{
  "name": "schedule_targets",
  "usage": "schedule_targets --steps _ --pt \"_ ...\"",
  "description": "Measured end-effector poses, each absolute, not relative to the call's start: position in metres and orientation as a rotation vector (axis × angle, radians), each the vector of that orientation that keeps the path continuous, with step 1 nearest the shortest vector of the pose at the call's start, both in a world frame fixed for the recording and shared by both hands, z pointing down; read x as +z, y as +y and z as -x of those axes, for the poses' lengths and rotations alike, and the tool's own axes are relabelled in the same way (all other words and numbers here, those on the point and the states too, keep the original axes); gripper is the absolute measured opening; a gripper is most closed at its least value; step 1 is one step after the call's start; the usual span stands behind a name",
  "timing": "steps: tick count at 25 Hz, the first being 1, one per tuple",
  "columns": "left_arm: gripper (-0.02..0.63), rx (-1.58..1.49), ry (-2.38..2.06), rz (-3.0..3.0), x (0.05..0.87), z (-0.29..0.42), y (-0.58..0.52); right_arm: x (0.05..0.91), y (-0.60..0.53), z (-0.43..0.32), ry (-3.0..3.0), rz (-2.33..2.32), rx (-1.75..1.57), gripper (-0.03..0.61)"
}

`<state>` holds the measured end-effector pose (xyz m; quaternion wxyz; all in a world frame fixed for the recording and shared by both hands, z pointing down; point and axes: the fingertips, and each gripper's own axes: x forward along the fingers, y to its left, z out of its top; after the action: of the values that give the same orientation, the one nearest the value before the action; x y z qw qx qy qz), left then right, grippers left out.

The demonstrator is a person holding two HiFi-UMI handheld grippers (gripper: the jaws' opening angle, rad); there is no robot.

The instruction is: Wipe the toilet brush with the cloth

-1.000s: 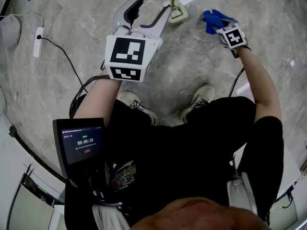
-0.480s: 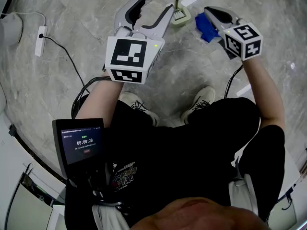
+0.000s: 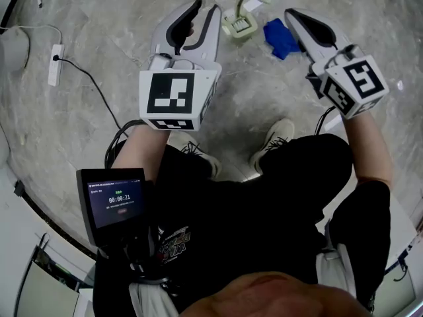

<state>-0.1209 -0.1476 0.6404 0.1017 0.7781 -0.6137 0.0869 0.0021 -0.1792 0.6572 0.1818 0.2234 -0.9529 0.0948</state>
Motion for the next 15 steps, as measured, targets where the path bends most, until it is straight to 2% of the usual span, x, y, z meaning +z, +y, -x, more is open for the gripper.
schedule_targets --steps 6,13,15 --pt "0.050 0.294 -1.809 -2.279 0.607 0.117 -0.131 0.630 -0.165 0.009 -2.613 -0.718 0.296 0.003" --pt "0.052 0.233 -1.737 -2.178 0.573 0.089 -0.092 0.585 -0.130 -0.006 -2.538 -0.850 0.459 0.003" --pt "0.079 0.281 -1.772 -2.080 0.588 0.091 -0.069 0.577 -0.106 -0.010 -2.478 -0.860 0.493 0.003"
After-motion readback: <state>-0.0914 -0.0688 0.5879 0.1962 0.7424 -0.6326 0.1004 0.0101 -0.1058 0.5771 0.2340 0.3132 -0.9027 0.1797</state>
